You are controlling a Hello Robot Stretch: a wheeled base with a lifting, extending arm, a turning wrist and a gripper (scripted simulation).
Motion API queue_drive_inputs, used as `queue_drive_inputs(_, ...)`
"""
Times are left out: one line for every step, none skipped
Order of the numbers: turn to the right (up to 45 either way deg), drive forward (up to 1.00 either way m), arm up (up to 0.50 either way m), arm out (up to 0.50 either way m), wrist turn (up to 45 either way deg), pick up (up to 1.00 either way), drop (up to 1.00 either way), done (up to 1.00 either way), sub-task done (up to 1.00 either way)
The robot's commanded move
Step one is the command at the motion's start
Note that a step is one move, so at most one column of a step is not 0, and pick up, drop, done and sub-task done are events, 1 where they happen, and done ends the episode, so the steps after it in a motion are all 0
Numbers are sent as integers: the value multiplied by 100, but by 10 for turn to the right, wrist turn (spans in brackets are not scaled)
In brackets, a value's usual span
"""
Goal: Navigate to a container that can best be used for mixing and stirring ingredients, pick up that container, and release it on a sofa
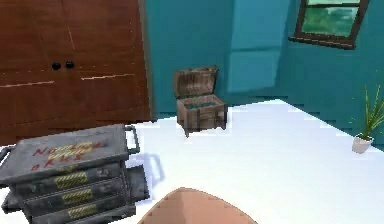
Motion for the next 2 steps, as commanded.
queue_drive_inputs(450, 0, 0, 0, 0, 0, 0, 0, 0)
queue_drive_inputs(270, 0, 0, 0, 0, 0, 0, 0, 0)
